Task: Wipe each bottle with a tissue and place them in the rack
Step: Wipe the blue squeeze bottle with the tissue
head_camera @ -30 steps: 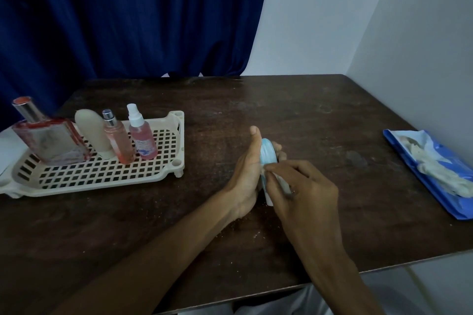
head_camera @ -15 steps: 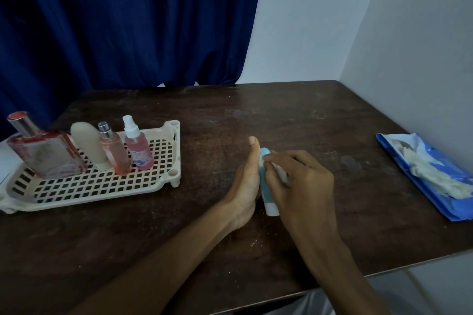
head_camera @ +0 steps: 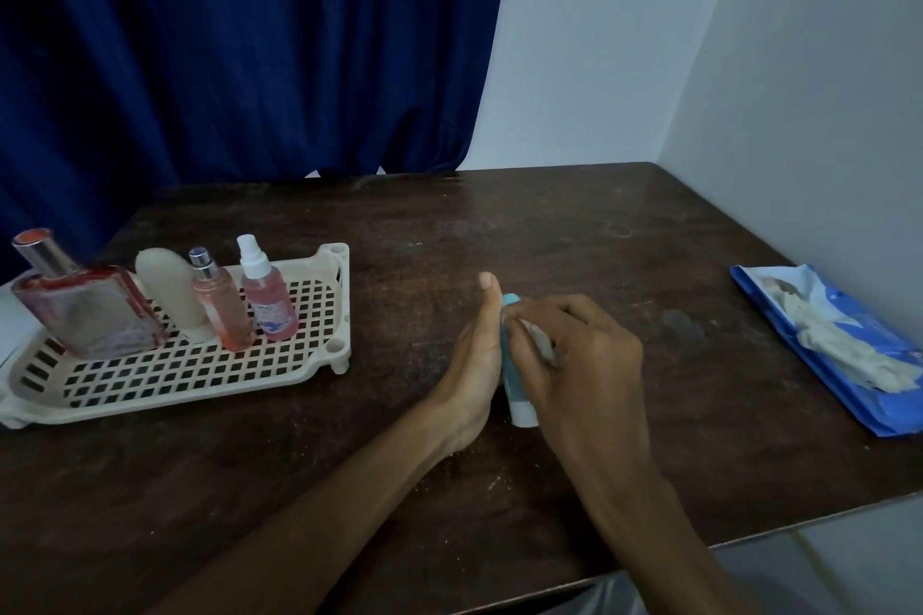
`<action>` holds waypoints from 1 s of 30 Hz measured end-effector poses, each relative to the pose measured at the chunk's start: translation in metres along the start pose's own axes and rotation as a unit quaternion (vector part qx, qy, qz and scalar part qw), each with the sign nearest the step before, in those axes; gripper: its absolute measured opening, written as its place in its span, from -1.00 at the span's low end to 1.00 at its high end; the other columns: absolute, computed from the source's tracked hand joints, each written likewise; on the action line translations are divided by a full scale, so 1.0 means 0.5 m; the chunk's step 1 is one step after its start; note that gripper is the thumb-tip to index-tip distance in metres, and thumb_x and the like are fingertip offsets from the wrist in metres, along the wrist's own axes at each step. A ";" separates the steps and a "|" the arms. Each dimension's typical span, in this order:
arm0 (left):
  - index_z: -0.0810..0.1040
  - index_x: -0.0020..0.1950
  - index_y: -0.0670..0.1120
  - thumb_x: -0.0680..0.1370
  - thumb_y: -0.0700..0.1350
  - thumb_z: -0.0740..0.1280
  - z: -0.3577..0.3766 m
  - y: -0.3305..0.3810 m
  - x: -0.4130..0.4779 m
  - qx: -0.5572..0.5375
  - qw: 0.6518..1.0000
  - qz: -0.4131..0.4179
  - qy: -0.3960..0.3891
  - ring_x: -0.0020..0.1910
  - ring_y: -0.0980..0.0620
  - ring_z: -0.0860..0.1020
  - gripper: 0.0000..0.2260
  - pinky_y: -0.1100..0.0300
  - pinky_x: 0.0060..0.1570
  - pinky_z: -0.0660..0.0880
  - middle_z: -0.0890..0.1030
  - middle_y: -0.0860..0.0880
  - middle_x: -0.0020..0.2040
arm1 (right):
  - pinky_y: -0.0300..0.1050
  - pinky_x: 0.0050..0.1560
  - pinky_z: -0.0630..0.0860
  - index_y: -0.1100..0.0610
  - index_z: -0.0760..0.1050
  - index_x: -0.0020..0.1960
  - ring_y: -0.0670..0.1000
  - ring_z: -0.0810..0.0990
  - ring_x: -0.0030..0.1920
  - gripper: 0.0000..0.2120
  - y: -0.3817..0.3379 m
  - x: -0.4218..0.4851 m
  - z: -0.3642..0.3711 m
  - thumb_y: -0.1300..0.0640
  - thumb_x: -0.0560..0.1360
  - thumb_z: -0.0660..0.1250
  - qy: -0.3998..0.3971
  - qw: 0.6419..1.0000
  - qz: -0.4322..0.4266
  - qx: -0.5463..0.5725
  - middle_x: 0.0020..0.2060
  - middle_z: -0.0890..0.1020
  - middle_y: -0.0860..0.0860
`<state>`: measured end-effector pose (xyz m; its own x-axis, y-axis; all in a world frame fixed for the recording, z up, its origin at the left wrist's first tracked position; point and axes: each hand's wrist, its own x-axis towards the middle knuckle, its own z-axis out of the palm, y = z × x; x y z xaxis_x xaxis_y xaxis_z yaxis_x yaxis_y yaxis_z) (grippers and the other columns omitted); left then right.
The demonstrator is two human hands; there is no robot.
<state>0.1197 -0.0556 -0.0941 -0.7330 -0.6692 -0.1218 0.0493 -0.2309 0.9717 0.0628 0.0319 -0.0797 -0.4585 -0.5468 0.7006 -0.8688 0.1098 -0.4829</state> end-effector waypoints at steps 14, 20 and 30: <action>0.63 0.08 -0.12 0.56 0.35 -0.12 0.000 0.007 -0.003 0.043 0.998 0.024 -0.035 0.05 0.08 0.67 -0.29 0.17 0.14 0.55 0.72 -0.06 0.01 | -0.55 -0.07 0.42 0.18 0.69 -0.07 -0.21 0.57 -0.20 -0.91 0.015 0.014 -0.015 0.30 0.44 0.49 0.002 1.000 -0.011 -0.002 -0.17 0.67 0.00; 0.63 -0.02 -0.01 0.50 0.38 -0.12 -0.001 0.010 -0.002 0.061 0.997 0.048 -0.031 0.00 0.12 0.67 -0.34 0.25 0.02 0.56 0.72 0.03 -0.08 | -0.58 -0.04 0.39 0.17 0.69 -0.06 -0.22 0.56 -0.18 -0.91 0.017 0.035 -0.010 0.30 0.45 0.48 0.006 1.000 0.011 -0.002 -0.17 0.69 0.01; 0.61 0.16 -0.10 0.49 0.40 -0.10 -0.008 0.005 0.007 0.057 0.997 0.030 -0.035 -0.06 0.06 0.68 -0.26 0.23 -0.11 0.58 0.71 -0.08 -0.02 | -0.54 -0.11 0.40 0.11 0.69 -0.06 -0.34 0.51 -0.21 -0.93 0.024 0.043 -0.020 0.24 0.48 0.46 -0.009 0.999 0.034 0.015 -0.20 0.64 -0.12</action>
<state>0.1200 -0.0612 -0.0928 -0.7774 -0.6270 -0.0514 0.0208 -0.1073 0.9940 0.0407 0.0297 -0.0650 -0.5121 -0.5546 0.6559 -0.8299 0.1226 -0.5443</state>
